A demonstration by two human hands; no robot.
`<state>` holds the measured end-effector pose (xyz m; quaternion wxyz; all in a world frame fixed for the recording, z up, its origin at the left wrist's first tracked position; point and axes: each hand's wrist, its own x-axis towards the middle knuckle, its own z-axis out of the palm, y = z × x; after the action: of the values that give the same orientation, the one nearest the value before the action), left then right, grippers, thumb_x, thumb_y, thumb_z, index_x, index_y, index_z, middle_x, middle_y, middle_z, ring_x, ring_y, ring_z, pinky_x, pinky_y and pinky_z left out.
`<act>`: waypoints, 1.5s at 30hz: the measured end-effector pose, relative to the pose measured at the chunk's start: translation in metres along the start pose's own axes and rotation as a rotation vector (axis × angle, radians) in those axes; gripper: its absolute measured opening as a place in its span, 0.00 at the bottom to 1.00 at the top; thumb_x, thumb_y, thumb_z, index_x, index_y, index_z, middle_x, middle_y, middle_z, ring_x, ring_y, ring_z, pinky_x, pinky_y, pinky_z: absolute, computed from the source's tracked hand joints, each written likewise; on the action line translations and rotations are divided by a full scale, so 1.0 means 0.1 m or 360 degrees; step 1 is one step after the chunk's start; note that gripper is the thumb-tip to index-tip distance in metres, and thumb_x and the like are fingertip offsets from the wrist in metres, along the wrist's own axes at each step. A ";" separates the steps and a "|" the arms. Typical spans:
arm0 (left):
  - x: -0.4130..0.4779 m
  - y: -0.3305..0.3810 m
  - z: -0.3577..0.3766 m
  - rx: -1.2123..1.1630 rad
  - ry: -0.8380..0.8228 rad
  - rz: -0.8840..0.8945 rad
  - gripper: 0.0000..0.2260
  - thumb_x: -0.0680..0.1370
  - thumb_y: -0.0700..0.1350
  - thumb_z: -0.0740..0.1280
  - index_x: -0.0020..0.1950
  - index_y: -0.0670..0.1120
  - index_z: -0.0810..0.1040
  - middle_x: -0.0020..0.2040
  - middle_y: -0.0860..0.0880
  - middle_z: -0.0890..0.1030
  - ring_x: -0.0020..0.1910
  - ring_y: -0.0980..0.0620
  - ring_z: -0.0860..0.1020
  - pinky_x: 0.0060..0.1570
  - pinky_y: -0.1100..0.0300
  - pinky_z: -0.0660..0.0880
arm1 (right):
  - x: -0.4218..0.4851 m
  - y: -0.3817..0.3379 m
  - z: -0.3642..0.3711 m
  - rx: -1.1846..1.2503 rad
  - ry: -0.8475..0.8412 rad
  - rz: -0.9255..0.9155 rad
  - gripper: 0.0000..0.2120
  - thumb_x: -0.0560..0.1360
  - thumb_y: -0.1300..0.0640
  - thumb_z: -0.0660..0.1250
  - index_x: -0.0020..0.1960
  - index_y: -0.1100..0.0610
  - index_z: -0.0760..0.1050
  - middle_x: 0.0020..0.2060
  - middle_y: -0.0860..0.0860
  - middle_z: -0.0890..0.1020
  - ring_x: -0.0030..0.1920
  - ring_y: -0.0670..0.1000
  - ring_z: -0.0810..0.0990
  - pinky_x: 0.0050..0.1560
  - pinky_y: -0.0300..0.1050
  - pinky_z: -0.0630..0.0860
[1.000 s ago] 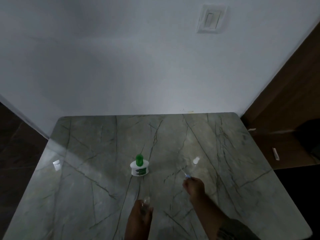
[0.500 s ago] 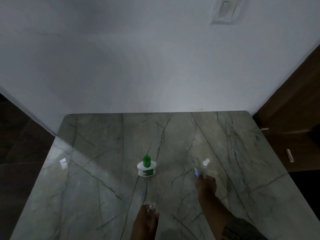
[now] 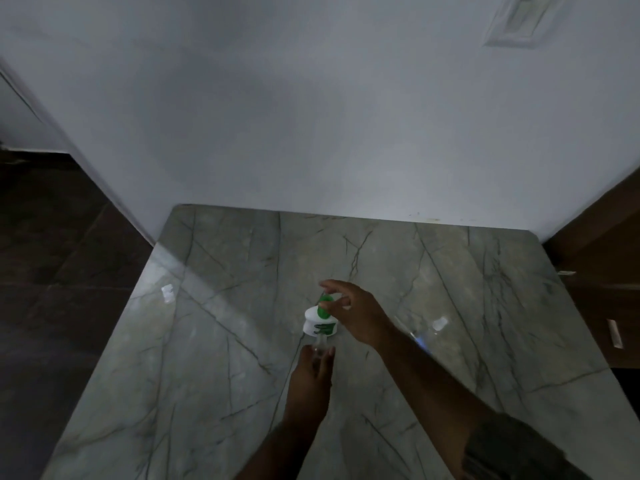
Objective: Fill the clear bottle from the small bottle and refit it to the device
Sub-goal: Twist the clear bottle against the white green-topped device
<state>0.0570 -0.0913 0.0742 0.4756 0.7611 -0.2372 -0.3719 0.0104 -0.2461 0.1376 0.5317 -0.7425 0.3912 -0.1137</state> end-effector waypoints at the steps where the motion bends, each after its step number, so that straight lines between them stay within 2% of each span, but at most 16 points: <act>1: 0.02 0.02 0.00 -0.0001 -0.0009 0.0006 0.08 0.80 0.58 0.61 0.49 0.56 0.74 0.38 0.52 0.81 0.35 0.59 0.80 0.36 0.62 0.78 | 0.04 0.00 0.01 -0.0062 -0.0018 0.0015 0.19 0.74 0.53 0.71 0.65 0.48 0.77 0.57 0.44 0.81 0.50 0.45 0.81 0.54 0.40 0.79; 4: 0.09 0.05 0.01 -0.0026 -0.0031 0.0005 0.10 0.79 0.59 0.61 0.49 0.55 0.75 0.36 0.51 0.80 0.32 0.58 0.79 0.33 0.63 0.77 | 0.11 0.04 0.04 -0.0181 0.0029 0.0014 0.15 0.74 0.57 0.71 0.60 0.48 0.80 0.57 0.44 0.81 0.47 0.45 0.81 0.54 0.40 0.79; 6: 0.14 0.05 0.01 -0.0003 -0.0037 -0.0017 0.11 0.80 0.59 0.60 0.50 0.54 0.75 0.36 0.51 0.80 0.31 0.57 0.78 0.31 0.65 0.75 | 0.16 0.08 0.05 -0.0211 0.0047 0.0037 0.16 0.73 0.58 0.71 0.60 0.47 0.79 0.57 0.43 0.79 0.46 0.44 0.80 0.53 0.41 0.79; 9: 0.21 0.06 0.01 0.0008 -0.0011 -0.0036 0.11 0.80 0.59 0.60 0.50 0.52 0.74 0.37 0.51 0.81 0.31 0.57 0.78 0.28 0.68 0.73 | 0.19 0.14 0.07 -0.0189 -0.0020 0.0119 0.17 0.72 0.57 0.73 0.59 0.48 0.80 0.56 0.44 0.79 0.52 0.47 0.79 0.54 0.46 0.81; 13: 0.33 0.07 0.01 -0.0031 0.0012 -0.0026 0.12 0.80 0.58 0.62 0.48 0.51 0.75 0.35 0.50 0.80 0.27 0.61 0.77 0.26 0.68 0.73 | 0.22 0.15 0.07 0.0108 -0.0091 0.0217 0.16 0.71 0.63 0.75 0.57 0.53 0.81 0.56 0.51 0.80 0.49 0.48 0.82 0.41 0.42 0.84; 17: 0.41 0.02 0.02 0.0069 -0.0003 0.0033 0.09 0.80 0.58 0.61 0.46 0.54 0.74 0.37 0.51 0.81 0.30 0.57 0.78 0.30 0.62 0.77 | 0.24 0.14 0.06 0.0197 -0.0118 0.0255 0.16 0.70 0.65 0.75 0.56 0.55 0.81 0.56 0.54 0.81 0.50 0.51 0.83 0.41 0.42 0.83; 20: 0.45 0.01 0.04 0.0134 -0.0014 0.0075 0.08 0.80 0.57 0.61 0.47 0.55 0.74 0.38 0.52 0.81 0.34 0.54 0.80 0.36 0.56 0.79 | 0.24 0.15 0.06 0.0203 -0.0117 0.0254 0.15 0.71 0.64 0.74 0.57 0.55 0.81 0.55 0.52 0.81 0.49 0.48 0.82 0.42 0.43 0.84; 24: 0.47 0.05 0.04 0.0162 -0.0041 0.0090 0.07 0.81 0.57 0.60 0.46 0.57 0.73 0.39 0.53 0.81 0.34 0.55 0.78 0.37 0.57 0.78 | 0.26 0.15 0.04 0.0260 -0.0118 0.0276 0.14 0.74 0.64 0.71 0.60 0.58 0.81 0.56 0.54 0.82 0.51 0.52 0.83 0.46 0.46 0.84; 29: 0.46 0.08 0.05 0.0112 -0.0070 0.0079 0.08 0.81 0.55 0.60 0.49 0.53 0.74 0.39 0.53 0.80 0.33 0.56 0.77 0.35 0.60 0.74 | 0.25 0.11 0.04 0.0183 -0.0108 0.0341 0.14 0.75 0.62 0.70 0.60 0.54 0.81 0.57 0.51 0.83 0.53 0.49 0.81 0.37 0.35 0.77; 33: 0.45 0.05 0.06 0.0108 -0.0088 0.0046 0.10 0.81 0.52 0.61 0.54 0.46 0.76 0.40 0.50 0.80 0.33 0.55 0.76 0.35 0.59 0.74 | 0.25 0.15 0.09 0.0045 -0.0053 0.0261 0.13 0.73 0.62 0.71 0.58 0.55 0.82 0.56 0.51 0.84 0.55 0.49 0.80 0.42 0.35 0.75; 35: 0.45 0.03 0.06 0.0101 -0.0084 0.0042 0.10 0.81 0.51 0.61 0.54 0.46 0.75 0.40 0.49 0.80 0.33 0.54 0.76 0.36 0.57 0.75 | 0.24 0.16 0.11 0.0049 -0.0036 0.0253 0.13 0.73 0.62 0.72 0.57 0.55 0.83 0.57 0.51 0.84 0.58 0.50 0.80 0.54 0.43 0.79; 37: 0.47 0.03 0.06 0.0125 -0.0084 0.0077 0.10 0.81 0.52 0.61 0.55 0.46 0.75 0.39 0.51 0.79 0.33 0.55 0.76 0.35 0.59 0.74 | 0.25 0.17 0.10 0.0043 -0.0026 0.0269 0.13 0.73 0.62 0.72 0.57 0.55 0.83 0.58 0.50 0.83 0.61 0.51 0.79 0.63 0.49 0.77; 39: 0.47 0.04 0.06 0.0163 -0.0080 0.0128 0.10 0.81 0.52 0.61 0.55 0.47 0.75 0.39 0.52 0.79 0.32 0.57 0.76 0.33 0.62 0.73 | 0.26 0.16 0.08 0.0093 -0.0050 0.0294 0.14 0.73 0.62 0.72 0.58 0.54 0.83 0.59 0.50 0.83 0.61 0.51 0.78 0.59 0.45 0.77; 42: 0.47 0.04 0.04 0.0156 -0.0107 0.0141 0.09 0.82 0.52 0.60 0.54 0.49 0.75 0.38 0.51 0.79 0.31 0.57 0.76 0.32 0.64 0.73 | 0.26 0.12 0.06 0.0154 -0.0103 0.0346 0.14 0.74 0.62 0.71 0.59 0.54 0.82 0.59 0.50 0.82 0.58 0.49 0.78 0.46 0.36 0.73; 43: 0.48 0.03 0.04 0.0151 -0.0116 0.0128 0.08 0.82 0.53 0.60 0.53 0.50 0.75 0.38 0.51 0.80 0.31 0.57 0.76 0.31 0.64 0.73 | 0.27 0.12 0.05 0.0148 -0.0105 0.0347 0.14 0.74 0.62 0.71 0.59 0.54 0.82 0.59 0.50 0.82 0.58 0.48 0.78 0.46 0.35 0.73; 45: 0.49 0.01 0.04 0.0142 -0.0132 0.0100 0.07 0.81 0.53 0.60 0.52 0.52 0.74 0.39 0.51 0.80 0.31 0.56 0.76 0.31 0.63 0.74 | 0.28 0.14 0.05 0.0103 -0.0089 0.0341 0.14 0.73 0.61 0.72 0.58 0.54 0.83 0.60 0.50 0.82 0.59 0.49 0.77 0.53 0.40 0.75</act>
<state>0.0839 -0.1290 0.0569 0.4423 0.7578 -0.2968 -0.3769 0.0260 -0.2639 0.1162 0.5752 -0.6818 0.4495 -0.0479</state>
